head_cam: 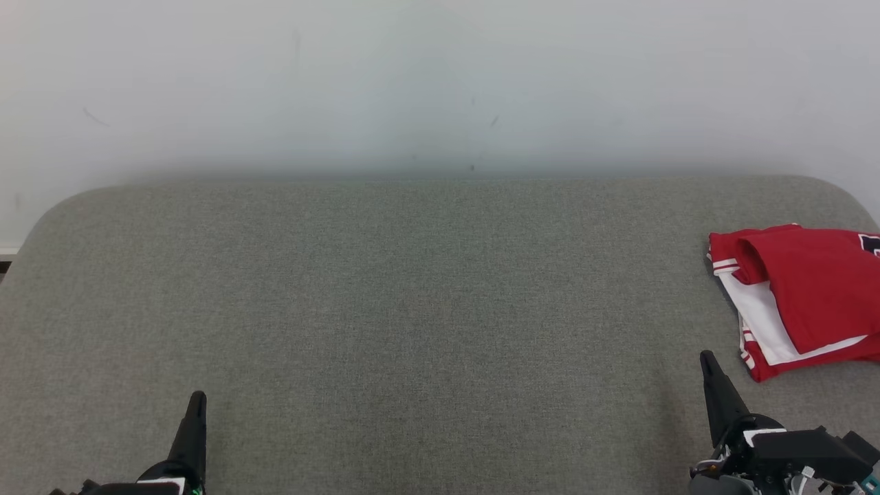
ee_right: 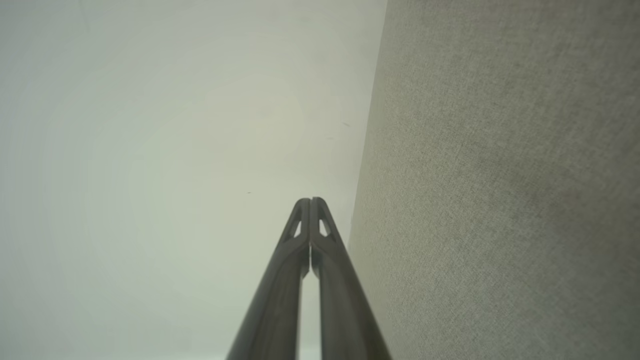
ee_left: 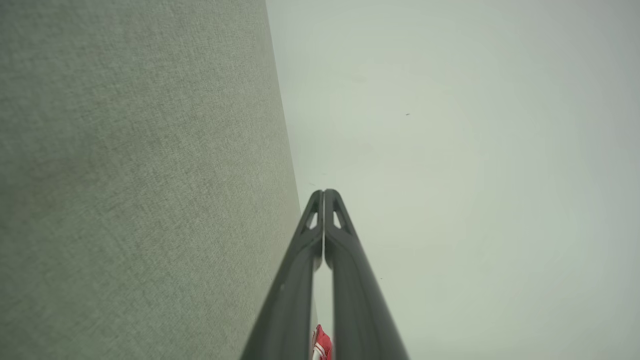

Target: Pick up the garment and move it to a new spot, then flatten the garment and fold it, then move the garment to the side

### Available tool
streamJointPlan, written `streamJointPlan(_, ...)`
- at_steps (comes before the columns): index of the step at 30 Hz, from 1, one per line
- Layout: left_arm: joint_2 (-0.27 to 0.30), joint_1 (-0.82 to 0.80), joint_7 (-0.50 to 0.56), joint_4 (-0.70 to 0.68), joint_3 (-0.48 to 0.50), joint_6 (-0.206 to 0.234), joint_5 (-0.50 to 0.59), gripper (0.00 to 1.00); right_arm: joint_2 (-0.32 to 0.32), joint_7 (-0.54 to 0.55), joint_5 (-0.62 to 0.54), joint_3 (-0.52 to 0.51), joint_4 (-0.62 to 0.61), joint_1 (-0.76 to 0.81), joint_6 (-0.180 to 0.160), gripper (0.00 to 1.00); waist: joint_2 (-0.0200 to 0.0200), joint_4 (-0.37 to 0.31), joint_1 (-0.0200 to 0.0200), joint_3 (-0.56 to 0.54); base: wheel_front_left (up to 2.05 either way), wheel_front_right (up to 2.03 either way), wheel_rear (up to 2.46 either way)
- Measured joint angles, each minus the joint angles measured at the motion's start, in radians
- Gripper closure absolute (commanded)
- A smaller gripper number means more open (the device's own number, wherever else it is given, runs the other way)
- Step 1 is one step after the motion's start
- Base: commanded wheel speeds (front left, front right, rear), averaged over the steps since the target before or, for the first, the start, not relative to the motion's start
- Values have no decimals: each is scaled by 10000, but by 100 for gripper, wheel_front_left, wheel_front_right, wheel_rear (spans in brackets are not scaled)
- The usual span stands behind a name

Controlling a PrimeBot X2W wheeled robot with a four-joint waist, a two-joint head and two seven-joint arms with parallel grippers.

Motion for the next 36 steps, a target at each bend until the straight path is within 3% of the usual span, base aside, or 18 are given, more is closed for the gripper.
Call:
streamJointPlan(10, 4, -61, 130, -25, 10, -42, -585, 100, 0, 92, 639, -42, -12, -32, 0, 100, 0, 27, 0, 11, 0, 0, 0)
streamJointPlan(36, 6, -82, 130, -29, 12, -44, -587, 100, -2, 92, 644, -44, -13, -50, 0, 100, 0, 27, -1, 11, 0, 0, 0)
